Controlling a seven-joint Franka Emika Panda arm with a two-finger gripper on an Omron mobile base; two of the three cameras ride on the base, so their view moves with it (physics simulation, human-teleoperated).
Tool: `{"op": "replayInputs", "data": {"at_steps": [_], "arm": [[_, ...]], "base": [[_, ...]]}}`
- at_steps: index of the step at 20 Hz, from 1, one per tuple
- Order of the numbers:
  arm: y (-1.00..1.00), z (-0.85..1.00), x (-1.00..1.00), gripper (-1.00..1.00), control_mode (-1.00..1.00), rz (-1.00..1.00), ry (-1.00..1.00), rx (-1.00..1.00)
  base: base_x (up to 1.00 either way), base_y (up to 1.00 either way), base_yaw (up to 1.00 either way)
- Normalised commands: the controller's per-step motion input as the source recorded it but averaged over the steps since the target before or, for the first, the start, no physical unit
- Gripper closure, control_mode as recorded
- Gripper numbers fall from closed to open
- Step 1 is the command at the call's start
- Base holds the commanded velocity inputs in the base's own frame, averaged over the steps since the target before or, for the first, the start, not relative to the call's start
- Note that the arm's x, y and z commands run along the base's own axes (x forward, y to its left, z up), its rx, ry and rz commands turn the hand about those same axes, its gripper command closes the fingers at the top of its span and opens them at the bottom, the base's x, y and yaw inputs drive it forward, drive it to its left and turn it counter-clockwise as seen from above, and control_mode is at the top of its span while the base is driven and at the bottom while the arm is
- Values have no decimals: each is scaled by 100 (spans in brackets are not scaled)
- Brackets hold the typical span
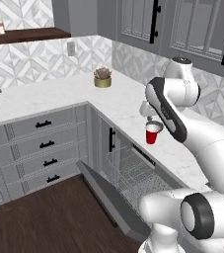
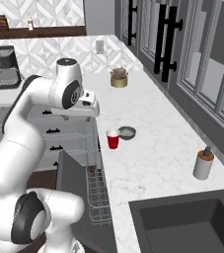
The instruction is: Pick up the cup and bowl from the counter, place them in the dishwasher, and close the dishwasher door.
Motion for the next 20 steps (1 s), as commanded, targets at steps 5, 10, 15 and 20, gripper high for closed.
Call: {"op": "replayInputs", "data": {"at_steps": [5, 10, 15, 20], "arm": [[-11, -40, 79, -100, -100, 0, 4, -2], [-18, -42, 58, -100, -100, 0, 0, -6], [-11, -37, 45, -100, -100, 0, 0, -10], [-2, -41, 36, -100, -100, 0, 0, -10]], "base": [[0, 0, 0], [0, 0, 0], [0, 0, 0], [0, 0, 0]]}}
